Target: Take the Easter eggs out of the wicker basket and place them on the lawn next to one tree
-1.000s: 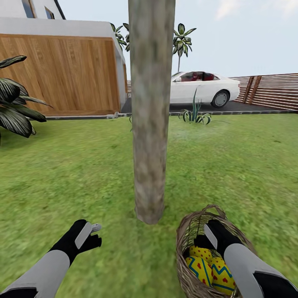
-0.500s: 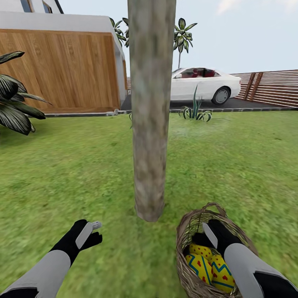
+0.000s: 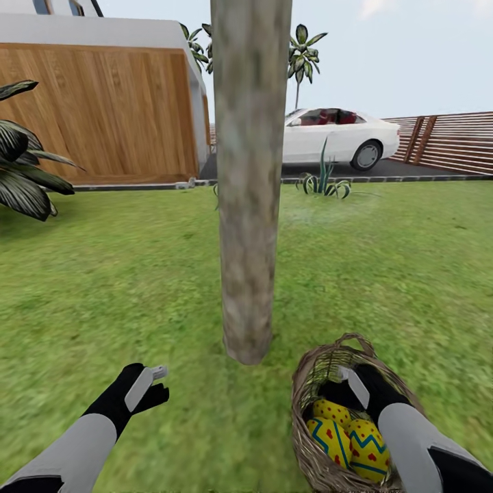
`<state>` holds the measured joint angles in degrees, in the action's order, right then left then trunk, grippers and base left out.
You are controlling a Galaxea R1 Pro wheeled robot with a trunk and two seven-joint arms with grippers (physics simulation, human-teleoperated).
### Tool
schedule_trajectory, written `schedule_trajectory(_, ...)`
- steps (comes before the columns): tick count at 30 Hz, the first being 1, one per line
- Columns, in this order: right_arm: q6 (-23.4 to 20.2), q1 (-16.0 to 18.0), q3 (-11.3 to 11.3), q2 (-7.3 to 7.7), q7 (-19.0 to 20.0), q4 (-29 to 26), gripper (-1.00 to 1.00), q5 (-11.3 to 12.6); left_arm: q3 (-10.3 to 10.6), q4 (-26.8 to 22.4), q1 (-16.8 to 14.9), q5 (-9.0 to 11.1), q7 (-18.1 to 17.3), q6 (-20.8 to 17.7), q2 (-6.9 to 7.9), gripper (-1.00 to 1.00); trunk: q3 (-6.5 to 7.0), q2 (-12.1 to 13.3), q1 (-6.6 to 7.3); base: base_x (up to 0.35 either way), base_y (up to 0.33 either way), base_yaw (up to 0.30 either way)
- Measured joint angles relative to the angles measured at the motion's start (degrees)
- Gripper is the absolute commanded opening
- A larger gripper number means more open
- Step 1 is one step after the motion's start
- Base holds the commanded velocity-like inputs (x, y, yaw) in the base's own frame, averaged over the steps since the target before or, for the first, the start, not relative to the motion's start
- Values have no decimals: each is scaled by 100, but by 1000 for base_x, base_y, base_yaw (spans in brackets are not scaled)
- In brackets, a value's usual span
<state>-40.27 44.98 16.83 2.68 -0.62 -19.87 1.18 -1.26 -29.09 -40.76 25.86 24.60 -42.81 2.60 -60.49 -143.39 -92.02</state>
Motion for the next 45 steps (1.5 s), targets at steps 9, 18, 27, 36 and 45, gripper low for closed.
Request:
schedule_trajectory(9,1,0,5,41,-1,6,100,1,-5,0,0,0,2,6,4,100,-200,-12,-23,0,0,0)
schedule_trajectory(18,-8,0,15,14,5,65,100,20,-8,0,0,-1,7,6,4,100,-267,-17,-31,0,0,0)
schedule_trajectory(27,0,0,18,18,6,243,100,24,-9,0,0,1,7,6,5,100,-377,-23,-44,0,0,0)
schedule_trajectory(36,1,1,27,40,9,263,100,12,-16,-22,-1,6,9,5,7,100,-533,-33,-62,0,0,0)
schedule_trajectory(45,1,0,19,33,13,274,100,11,-14,-26,-1,8,7,3,5,100,-665,-40,-77,0,0,0)
